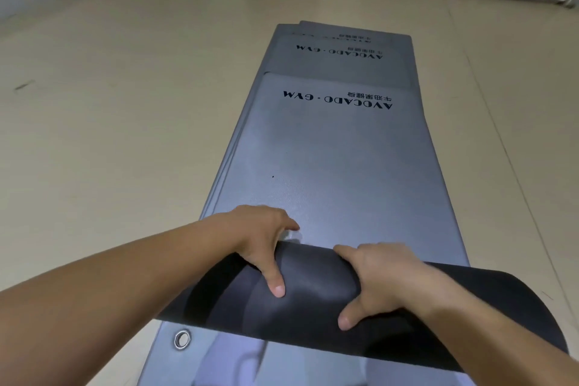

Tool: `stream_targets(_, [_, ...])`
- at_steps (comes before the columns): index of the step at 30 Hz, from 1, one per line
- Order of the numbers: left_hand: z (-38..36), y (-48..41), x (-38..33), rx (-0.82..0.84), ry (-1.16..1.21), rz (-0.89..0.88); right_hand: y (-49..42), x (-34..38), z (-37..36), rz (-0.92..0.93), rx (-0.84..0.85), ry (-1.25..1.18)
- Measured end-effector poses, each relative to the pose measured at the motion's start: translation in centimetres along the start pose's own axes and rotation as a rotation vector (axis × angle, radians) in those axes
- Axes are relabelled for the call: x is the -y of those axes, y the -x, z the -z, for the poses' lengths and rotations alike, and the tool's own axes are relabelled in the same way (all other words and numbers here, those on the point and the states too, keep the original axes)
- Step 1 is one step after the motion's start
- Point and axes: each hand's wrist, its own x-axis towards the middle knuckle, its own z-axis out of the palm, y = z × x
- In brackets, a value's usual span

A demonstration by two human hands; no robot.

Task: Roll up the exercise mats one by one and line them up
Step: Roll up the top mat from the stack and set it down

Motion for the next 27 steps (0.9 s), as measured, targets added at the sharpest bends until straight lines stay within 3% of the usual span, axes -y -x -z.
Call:
stream_targets(3, [-0.4,2.7,-1.3,-0.325,-0.215,-0.008,-1.4,-2.0,1.8,-0.025,0.047,-0.107])
stream_targets(5, [-1.9,4.0,-2.8,-0.432,-0.255,-0.028,-2.9,-2.9,2.8,-0.045,0.078,-0.227])
stream_targets(10, [-5.9,4.0,-3.5,-0.303,-0.274,0.013,-4.9,-4.4,3.1,-0.093,-0.023,-0.384])
stream_targets(15, [-6.4,0.7,-2.1,-0.357,-0.276,0.011,-2.2,-1.5,2.6,-0.151,-0.446,-0.055])
stream_targets(18, [-4.7,-0.6,-0.7,-0.427,-0.223,-0.027,-0.3,0.1,1.8,-0.131,-0.387,-0.071])
stream_targets(21, [-2.3,-1.1,-0.1,-0.353,-0.211,-0.027,-0.2,0.6,0.6,-0.196,-0.236,0.011])
stream_targets(27, [-0.1,0.0,-1.0,-0.257,-0.198,-0.025,-0.8,-0.5,-1.3,-0.164,-0.392,0.175])
